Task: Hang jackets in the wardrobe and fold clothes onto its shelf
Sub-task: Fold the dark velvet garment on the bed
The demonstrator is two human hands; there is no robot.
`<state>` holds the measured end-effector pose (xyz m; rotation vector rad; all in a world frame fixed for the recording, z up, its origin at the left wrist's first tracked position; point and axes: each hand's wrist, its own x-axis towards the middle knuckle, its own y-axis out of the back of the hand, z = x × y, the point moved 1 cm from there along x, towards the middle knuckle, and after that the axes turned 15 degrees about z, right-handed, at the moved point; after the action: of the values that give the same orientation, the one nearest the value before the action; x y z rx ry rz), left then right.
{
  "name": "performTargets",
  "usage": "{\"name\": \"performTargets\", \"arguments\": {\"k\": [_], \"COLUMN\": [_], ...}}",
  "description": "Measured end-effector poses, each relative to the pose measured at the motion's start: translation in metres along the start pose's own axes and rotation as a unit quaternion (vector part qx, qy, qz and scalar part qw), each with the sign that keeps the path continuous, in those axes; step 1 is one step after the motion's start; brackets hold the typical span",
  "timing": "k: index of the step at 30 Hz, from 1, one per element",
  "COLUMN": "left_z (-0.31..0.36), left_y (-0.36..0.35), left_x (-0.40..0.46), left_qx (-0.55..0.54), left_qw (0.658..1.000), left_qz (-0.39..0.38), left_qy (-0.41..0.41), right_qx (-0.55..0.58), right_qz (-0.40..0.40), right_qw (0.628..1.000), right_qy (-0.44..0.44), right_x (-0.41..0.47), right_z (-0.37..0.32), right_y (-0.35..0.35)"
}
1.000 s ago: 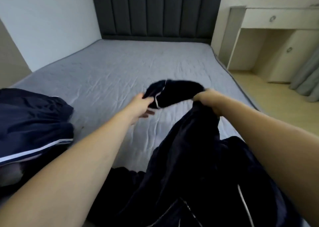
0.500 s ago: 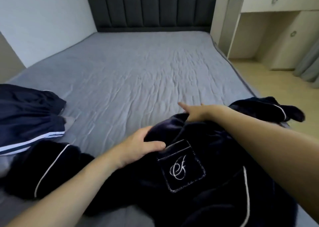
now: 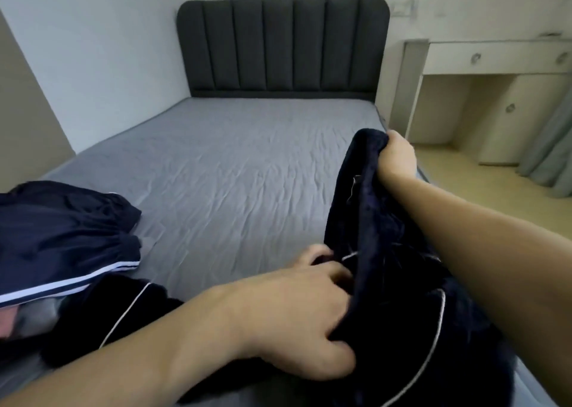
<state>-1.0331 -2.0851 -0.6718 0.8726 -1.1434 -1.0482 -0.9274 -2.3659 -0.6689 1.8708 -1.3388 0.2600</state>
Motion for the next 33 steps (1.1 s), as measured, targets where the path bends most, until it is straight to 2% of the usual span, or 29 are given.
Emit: {"name": "performTargets", "arguments": {"k": [1,2,4,5,6,8,10,11,14,18,20,22,24,26,27,29,30,31,32,33], "left_z": [0.015,0.024,0.018,0.003,-0.023,-0.079,-0.128,-0.149,-0.186,-0.233,-0.263,-0.291,-0.317,-0.343,-0.354,-0.373,-0.383,-0.394,-0.405,-0.416], "left_y": [0.010,0.019,0.036,0.042,0.044,0.051,0.055,0.055,0.043,0.051,0.074,0.089,0.080,0.036,0.003,-0.079,-0.122,-0.159,-0.187,-0.205], "left_x": [0.009,0.016,0.024,0.025,0.023,0.013,-0.004,-0.013,-0.027,0.000,0.032,0.067,0.100,0.124,0.131,0.128,0.121,0.111,0.103,0.099], "left_qx": [0.011,-0.006,0.042,0.139,0.247,0.435,0.541,0.557,0.534,0.464,0.402,0.336,0.310,0.314,0.313,0.275,0.250,0.224,0.206,0.205], "left_qw": [0.996,0.992,0.996,0.989,0.966,0.882,0.805,0.792,0.807,0.821,0.827,0.827,0.814,0.809,0.816,0.845,0.850,0.843,0.831,0.823], "left_qz": [0.067,0.102,0.075,0.036,-0.008,-0.104,-0.149,-0.133,-0.032,0.056,0.100,0.158,0.249,0.319,0.321,0.240,0.183,0.140,0.126,0.131], "left_qy": [-0.066,-0.074,-0.010,0.027,0.072,0.148,0.192,0.213,0.249,0.327,0.380,0.423,0.424,0.381,0.364,0.390,0.426,0.468,0.500,0.513], "right_qx": [0.037,0.091,0.199,0.209,0.162,0.023,-0.010,-0.010,-0.004,0.069,0.111,0.168,0.176,0.118,0.083,-0.038,-0.131,-0.218,-0.271,-0.287], "right_qz": [0.004,0.002,0.016,0.036,0.059,0.083,0.063,0.047,0.020,0.007,0.069,0.136,0.181,0.165,0.131,0.007,-0.069,-0.133,-0.170,-0.171], "right_qw": [0.999,0.993,0.965,0.956,0.961,0.975,0.985,0.989,0.992,0.969,0.946,0.925,0.928,0.961,0.977,0.997,0.989,0.966,0.943,0.935], "right_qy": [-0.037,-0.078,-0.170,-0.202,-0.218,-0.204,-0.162,-0.143,-0.126,-0.237,-0.296,-0.314,-0.274,-0.188,-0.148,-0.071,-0.018,0.042,0.093,0.123], "right_x": [0.008,0.014,0.023,0.027,0.031,0.035,0.032,0.033,0.033,0.058,0.083,0.110,0.126,0.124,0.116,0.087,0.066,0.048,0.036,0.031], "right_z": [-0.002,-0.003,-0.007,-0.008,-0.009,-0.012,-0.016,-0.016,-0.015,-0.029,-0.041,-0.045,-0.035,-0.004,0.019,0.083,0.115,0.145,0.168,0.181], "right_y": [0.004,0.007,0.013,0.014,0.015,0.012,0.004,-0.006,-0.025,-0.056,-0.072,-0.092,-0.116,-0.148,-0.167,-0.211,-0.233,-0.252,-0.270,-0.284]}}
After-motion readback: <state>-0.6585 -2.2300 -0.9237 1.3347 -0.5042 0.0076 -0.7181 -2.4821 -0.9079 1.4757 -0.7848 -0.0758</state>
